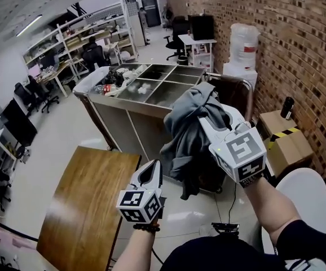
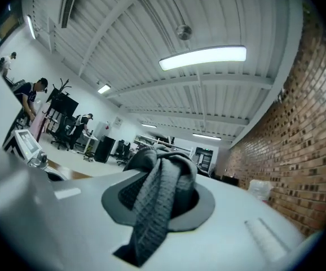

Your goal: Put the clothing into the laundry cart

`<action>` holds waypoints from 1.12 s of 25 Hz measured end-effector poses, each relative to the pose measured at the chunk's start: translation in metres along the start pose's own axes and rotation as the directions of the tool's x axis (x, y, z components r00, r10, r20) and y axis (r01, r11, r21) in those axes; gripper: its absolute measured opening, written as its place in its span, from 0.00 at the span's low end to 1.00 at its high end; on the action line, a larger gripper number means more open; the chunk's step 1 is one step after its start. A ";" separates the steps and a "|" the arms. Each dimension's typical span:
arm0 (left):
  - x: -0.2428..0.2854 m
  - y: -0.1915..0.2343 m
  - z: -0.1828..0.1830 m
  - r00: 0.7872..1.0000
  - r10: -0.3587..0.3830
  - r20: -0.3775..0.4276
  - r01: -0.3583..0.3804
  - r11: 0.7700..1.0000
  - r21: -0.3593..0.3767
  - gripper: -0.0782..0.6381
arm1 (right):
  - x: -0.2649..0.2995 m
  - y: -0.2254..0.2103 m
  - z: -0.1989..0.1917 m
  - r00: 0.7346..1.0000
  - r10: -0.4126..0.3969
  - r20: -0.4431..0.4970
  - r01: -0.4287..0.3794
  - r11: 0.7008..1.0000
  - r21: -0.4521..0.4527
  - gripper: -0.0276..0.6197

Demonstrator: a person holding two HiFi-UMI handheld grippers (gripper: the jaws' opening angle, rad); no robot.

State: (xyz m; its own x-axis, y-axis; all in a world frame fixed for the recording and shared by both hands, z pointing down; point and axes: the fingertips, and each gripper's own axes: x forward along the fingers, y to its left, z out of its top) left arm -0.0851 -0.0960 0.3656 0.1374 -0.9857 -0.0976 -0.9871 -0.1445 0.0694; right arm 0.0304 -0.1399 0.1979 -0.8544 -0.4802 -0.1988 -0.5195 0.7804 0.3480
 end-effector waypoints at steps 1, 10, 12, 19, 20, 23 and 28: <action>0.009 -0.006 0.000 1.000 -0.015 0.001 0.015 1.000 0.000 0.11 | -0.004 -0.012 0.000 1.000 -0.019 0.001 0.019 1.000 -0.002 0.14; 0.079 -0.043 -0.004 0.994 -0.108 0.000 0.108 0.994 -0.008 0.11 | -0.021 -0.101 0.004 0.989 -0.149 0.017 0.149 0.989 -0.020 0.14; 0.091 -0.046 -0.006 0.993 -0.115 0.002 0.115 0.993 -0.011 0.11 | -0.020 -0.118 0.003 0.986 -0.168 0.018 0.168 0.985 -0.022 0.14; 0.134 -0.046 -0.004 0.991 -0.130 0.027 0.130 0.991 -0.014 0.11 | 0.002 -0.168 -0.034 0.978 -0.210 -0.017 0.210 0.978 -0.017 0.14; 0.140 -0.045 -0.003 0.991 -0.129 0.029 0.130 0.991 -0.015 0.11 | 0.006 -0.174 -0.043 0.977 -0.211 -0.029 0.211 0.977 -0.015 0.14; 0.156 -0.044 -0.004 0.991 -0.128 0.029 0.128 0.992 -0.017 0.11 | 0.020 -0.189 -0.074 0.975 -0.210 -0.074 0.210 0.978 -0.008 0.14; 0.185 -0.036 -0.013 0.993 -0.120 0.019 0.121 0.993 -0.014 0.11 | 0.044 -0.212 -0.130 0.969 -0.205 -0.141 0.208 0.978 0.010 0.15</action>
State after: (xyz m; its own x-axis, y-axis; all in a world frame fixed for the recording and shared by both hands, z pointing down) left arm -0.0233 -0.2739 0.3583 0.2535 -0.9593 -0.1242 -0.9621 -0.2634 0.0709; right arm 0.1048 -0.3785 0.2340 -0.7196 -0.6813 -0.1347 -0.6861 0.6675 0.2894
